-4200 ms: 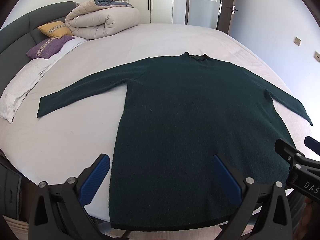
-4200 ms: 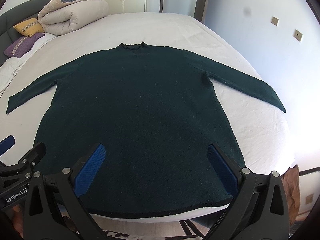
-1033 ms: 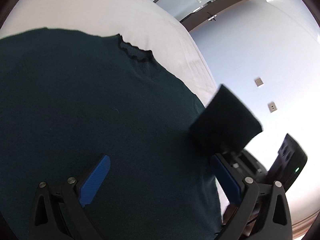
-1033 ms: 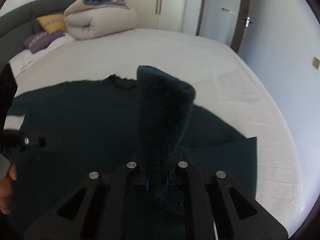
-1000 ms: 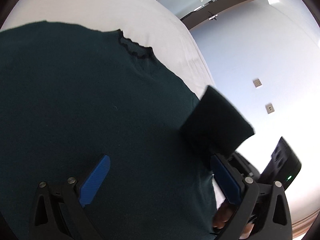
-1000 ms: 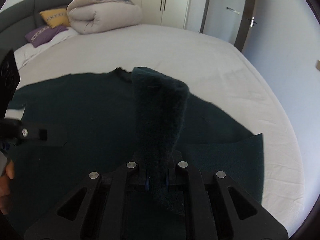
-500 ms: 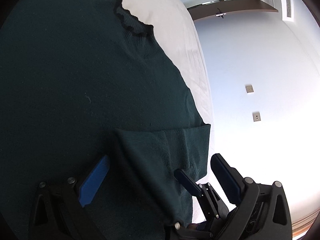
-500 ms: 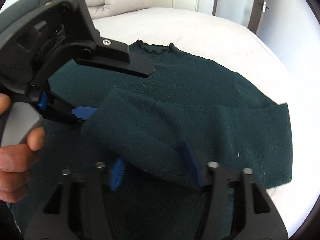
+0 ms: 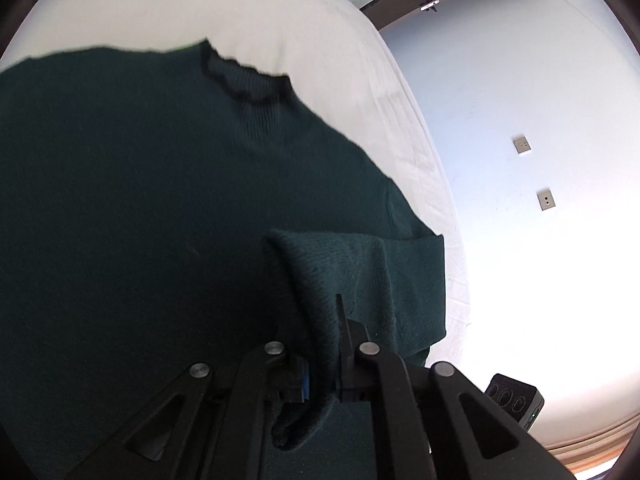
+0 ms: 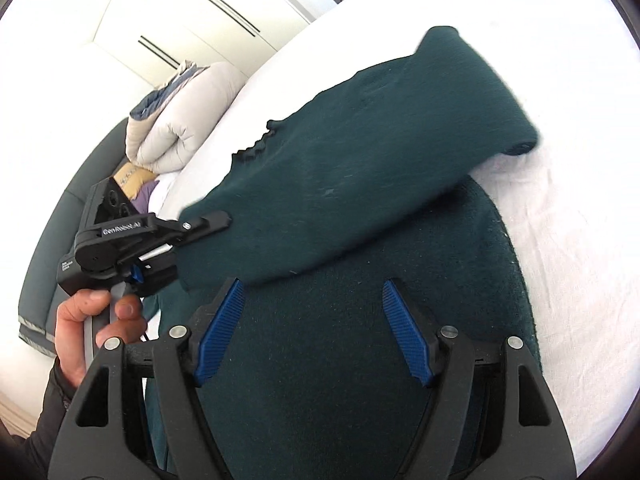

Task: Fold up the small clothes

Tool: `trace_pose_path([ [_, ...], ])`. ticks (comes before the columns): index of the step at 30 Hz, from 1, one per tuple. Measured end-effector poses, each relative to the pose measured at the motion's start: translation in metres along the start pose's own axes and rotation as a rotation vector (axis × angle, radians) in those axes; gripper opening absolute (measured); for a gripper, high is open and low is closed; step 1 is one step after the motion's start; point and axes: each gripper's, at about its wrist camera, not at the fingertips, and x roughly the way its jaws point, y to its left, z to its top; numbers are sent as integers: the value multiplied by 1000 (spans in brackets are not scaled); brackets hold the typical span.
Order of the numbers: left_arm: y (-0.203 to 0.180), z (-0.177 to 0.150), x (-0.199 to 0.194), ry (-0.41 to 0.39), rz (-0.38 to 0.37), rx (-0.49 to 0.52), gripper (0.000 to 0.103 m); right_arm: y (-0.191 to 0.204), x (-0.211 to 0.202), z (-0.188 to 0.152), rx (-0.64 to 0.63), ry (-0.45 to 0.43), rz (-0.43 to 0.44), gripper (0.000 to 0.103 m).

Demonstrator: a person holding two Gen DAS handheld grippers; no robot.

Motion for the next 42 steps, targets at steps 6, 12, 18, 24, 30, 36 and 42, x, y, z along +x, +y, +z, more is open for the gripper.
trace_pose_path([
  [6,35,39,-42,-84,111,17,7,4,-74,-23,103,-41,68,71],
  [12,86,47,-54,-84,139,-64,7,-19,-99,-5,304,-128,176,71],
  [18,97,45,-51,-80,158,-40,7,-33,-92,14,482,-172,277,71],
  [24,101,39,-42,-75,154,-52,7,-49,-92,31,636,-238,259,71],
  [30,108,33,-36,-76,141,-69,10,-52,-76,35,615,-204,208,71],
  [36,113,35,-36,-69,109,-89,17,-37,-87,70,539,-215,257,71],
  [42,115,34,-36,-89,107,-70,17,-26,-51,123,456,-109,253,71],
])
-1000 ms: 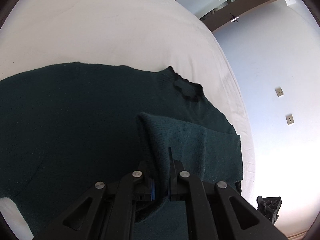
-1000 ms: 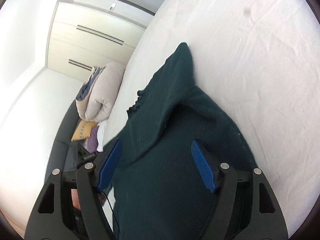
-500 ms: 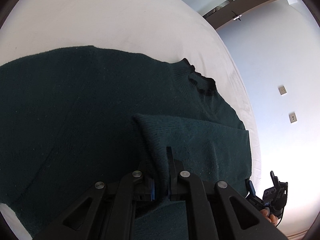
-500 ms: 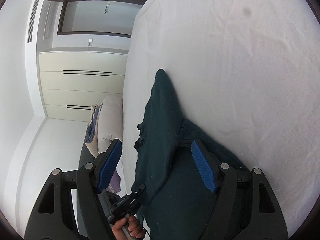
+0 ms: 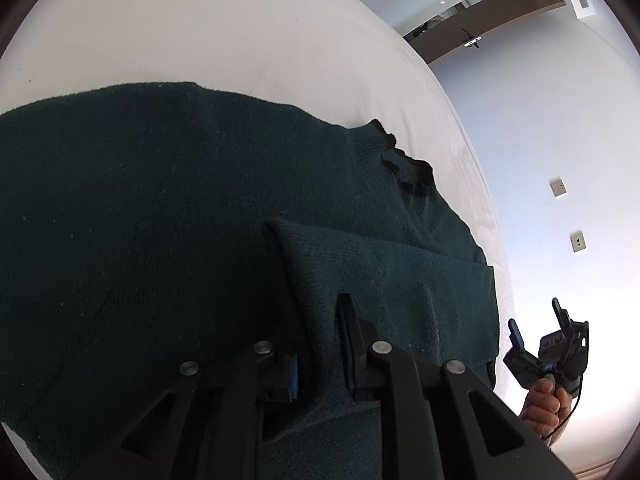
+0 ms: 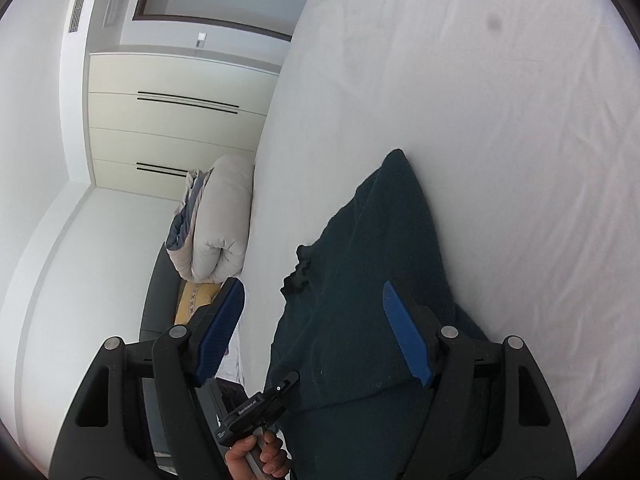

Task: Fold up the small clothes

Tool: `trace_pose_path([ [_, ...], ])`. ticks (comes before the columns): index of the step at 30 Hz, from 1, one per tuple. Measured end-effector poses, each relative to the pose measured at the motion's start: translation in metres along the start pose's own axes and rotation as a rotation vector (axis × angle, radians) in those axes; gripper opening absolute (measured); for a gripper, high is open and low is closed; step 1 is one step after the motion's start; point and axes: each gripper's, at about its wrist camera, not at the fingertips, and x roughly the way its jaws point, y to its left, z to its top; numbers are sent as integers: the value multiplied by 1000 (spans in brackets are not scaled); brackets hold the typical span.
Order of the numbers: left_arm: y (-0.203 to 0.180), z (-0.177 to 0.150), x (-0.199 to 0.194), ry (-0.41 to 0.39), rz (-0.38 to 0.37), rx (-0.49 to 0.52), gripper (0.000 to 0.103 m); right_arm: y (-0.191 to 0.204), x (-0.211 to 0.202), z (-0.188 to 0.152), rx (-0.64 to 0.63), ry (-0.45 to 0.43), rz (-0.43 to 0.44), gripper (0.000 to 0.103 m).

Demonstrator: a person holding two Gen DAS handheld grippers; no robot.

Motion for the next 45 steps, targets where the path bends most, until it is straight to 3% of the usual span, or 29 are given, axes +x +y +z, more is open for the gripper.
trace_pose_path([
  [5,6,-1,2,-12,-31,-5,17,2,39,32,-9,57,3,71],
  [9,12,0,4,-19,-53,-20,17,-10,64,42,-4,112,-56,71],
  [14,15,5,4,-34,-70,-28,17,-13,50,19,-66,155,-45,71],
  [17,9,9,3,-39,-40,4,16,-18,37,2,-104,184,-55,71],
  [23,-4,19,-11,-80,-16,39,15,-30,19,-10,-101,175,-37,71],
  [26,2,19,-7,-69,37,38,15,-32,17,-11,-95,169,-39,71],
  [30,15,10,-6,-88,1,11,16,-33,11,-22,-120,163,-52,71],
  [32,12,5,-12,-101,21,31,16,-31,4,-31,-143,184,-67,71],
  [34,8,-5,-27,-137,66,60,23,-31,-10,-39,-159,191,-74,71],
  [35,6,-11,-35,-158,77,64,34,-30,-18,-44,-157,189,-79,71],
  [36,6,-19,-47,-188,86,66,51,-30,-26,-48,-149,189,-83,71],
  [39,15,-50,-94,-306,98,46,89,-31,-52,-69,-138,181,-65,72],
  [43,66,-88,-164,-459,58,-121,95,-27,-82,-105,-133,171,-21,72],
  [45,106,-105,-197,-532,12,-270,95,-23,-92,-123,-123,175,-2,72],
])
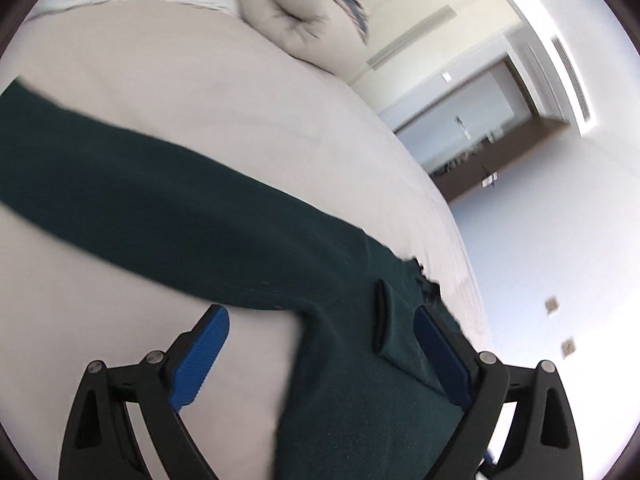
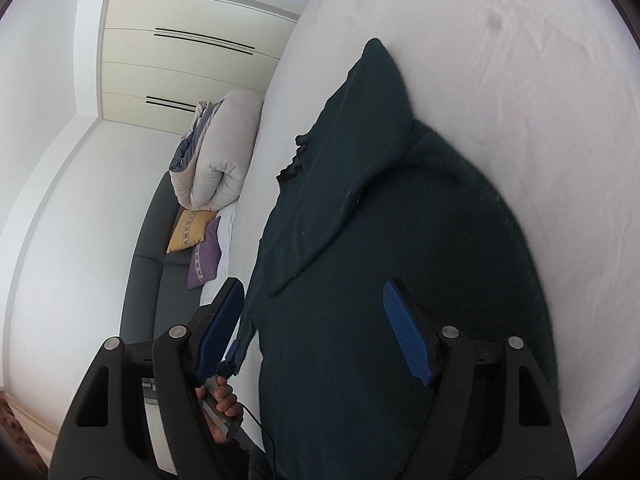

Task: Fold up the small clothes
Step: 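Grasp the other sleeve cuff with the left tool and lift it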

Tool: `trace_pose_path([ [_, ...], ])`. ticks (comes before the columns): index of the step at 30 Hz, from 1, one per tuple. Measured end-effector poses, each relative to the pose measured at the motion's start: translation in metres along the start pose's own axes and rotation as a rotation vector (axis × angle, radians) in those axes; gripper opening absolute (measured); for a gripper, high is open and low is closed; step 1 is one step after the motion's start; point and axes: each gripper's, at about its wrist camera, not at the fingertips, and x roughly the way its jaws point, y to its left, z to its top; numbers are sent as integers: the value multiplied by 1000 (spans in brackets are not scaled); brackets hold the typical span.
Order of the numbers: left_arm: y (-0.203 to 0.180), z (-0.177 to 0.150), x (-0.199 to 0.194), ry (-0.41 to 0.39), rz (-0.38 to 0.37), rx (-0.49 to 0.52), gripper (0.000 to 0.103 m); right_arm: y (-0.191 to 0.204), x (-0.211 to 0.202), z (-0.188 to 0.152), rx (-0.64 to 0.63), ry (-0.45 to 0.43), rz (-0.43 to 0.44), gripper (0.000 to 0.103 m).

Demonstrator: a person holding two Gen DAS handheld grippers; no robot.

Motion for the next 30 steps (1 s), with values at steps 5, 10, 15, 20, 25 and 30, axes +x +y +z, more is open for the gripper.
trace_pose_path([
  [5,105,17,-59,-175,-32,-415,95,26,-2,-38,0,24,23,72],
  [10,158,29,-69,-273,-129,-666,87,62,1,-65,-36,50,35,72],
  [15,181,42,-58,-382,-139,-829,83,86,0,-83,-40,57,49,72],
  [20,192,55,-55,-438,-102,-938,81,97,-5,-96,-46,58,55,72],
  [25,188,59,-51,-411,-94,-902,55,102,-6,-100,-51,50,51,72],
  [30,197,51,-63,-444,-92,-888,42,98,-9,-102,-25,40,45,72],
])
